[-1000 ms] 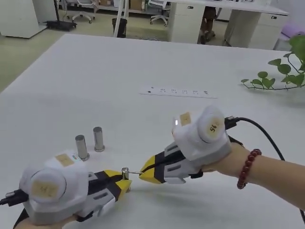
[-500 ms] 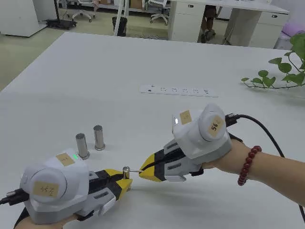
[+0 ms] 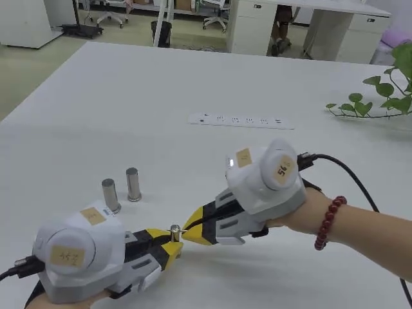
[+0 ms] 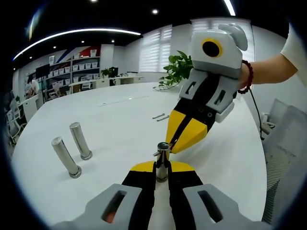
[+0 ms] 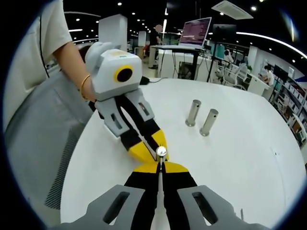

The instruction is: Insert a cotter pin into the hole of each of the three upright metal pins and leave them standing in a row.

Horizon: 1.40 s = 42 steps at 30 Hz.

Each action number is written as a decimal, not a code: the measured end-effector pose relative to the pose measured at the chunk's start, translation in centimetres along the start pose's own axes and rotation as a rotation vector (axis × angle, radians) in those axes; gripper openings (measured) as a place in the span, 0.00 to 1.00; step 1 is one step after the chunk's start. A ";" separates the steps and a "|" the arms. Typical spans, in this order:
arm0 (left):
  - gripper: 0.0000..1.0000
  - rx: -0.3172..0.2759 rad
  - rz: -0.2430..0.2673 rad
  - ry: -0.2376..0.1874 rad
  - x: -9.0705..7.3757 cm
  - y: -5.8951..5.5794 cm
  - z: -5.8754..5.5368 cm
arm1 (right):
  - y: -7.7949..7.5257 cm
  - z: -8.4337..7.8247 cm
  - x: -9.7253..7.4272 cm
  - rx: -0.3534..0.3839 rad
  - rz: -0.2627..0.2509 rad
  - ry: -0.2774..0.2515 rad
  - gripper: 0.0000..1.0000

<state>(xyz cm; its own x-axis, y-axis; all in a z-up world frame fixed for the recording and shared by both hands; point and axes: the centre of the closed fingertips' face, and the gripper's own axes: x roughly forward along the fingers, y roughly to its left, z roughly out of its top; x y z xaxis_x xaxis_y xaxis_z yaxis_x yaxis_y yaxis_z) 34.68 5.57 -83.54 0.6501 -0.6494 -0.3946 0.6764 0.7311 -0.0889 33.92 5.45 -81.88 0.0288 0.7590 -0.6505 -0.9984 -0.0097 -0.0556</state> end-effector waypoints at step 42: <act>0.07 -0.023 0.050 0.003 0.2 0.8 -0.6 | -0.3 0.6 0.2 0.023 -0.058 -0.001 0.04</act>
<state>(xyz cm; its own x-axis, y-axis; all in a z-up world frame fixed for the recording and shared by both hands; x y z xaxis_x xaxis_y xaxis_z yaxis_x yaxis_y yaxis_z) 35.10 6.13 -84.19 0.6821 -0.6111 -0.4016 0.6346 0.7676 -0.0902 34.18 6.01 -81.58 0.0868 0.7588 -0.6456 -0.9959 0.0493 -0.0759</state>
